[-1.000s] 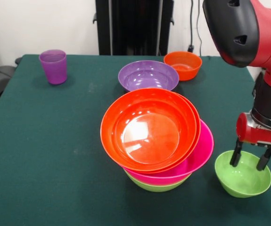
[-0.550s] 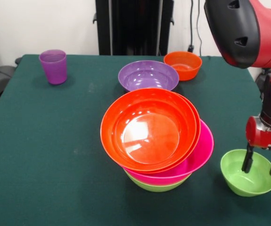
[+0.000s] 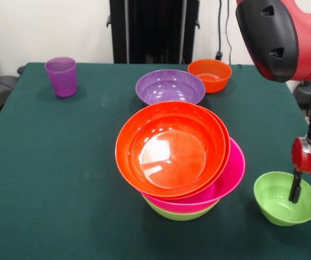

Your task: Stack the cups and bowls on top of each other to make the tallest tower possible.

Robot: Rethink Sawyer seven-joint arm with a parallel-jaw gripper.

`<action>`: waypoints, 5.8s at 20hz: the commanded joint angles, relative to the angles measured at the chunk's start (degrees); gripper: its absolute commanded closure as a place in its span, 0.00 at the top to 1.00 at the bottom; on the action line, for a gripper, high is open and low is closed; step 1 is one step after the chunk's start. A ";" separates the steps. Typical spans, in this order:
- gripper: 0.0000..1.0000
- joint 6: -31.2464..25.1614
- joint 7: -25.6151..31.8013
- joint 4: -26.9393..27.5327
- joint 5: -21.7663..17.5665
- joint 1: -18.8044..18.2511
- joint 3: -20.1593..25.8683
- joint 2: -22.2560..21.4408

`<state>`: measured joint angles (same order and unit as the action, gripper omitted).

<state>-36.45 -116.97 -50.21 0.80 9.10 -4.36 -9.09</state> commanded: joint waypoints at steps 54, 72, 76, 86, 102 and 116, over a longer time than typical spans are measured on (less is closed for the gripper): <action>0.00 6.18 -3.00 -12.71 -1.97 -0.95 3.70 2.17; 0.00 -32.83 1.00 -5.29 -0.13 -2.45 0.91 -13.23; 0.00 -32.20 0.44 -7.54 -0.13 -2.46 1.48 -15.14; 0.00 -33.58 -0.92 -3.77 -0.32 -2.77 2.24 -13.01; 0.00 -55.52 5.47 8.72 -3.29 -5.41 0.00 -13.71; 0.00 -71.33 9.88 25.26 -7.31 -6.69 0.23 -9.15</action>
<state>-101.14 -116.97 -32.78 -1.28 3.64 -7.20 -22.74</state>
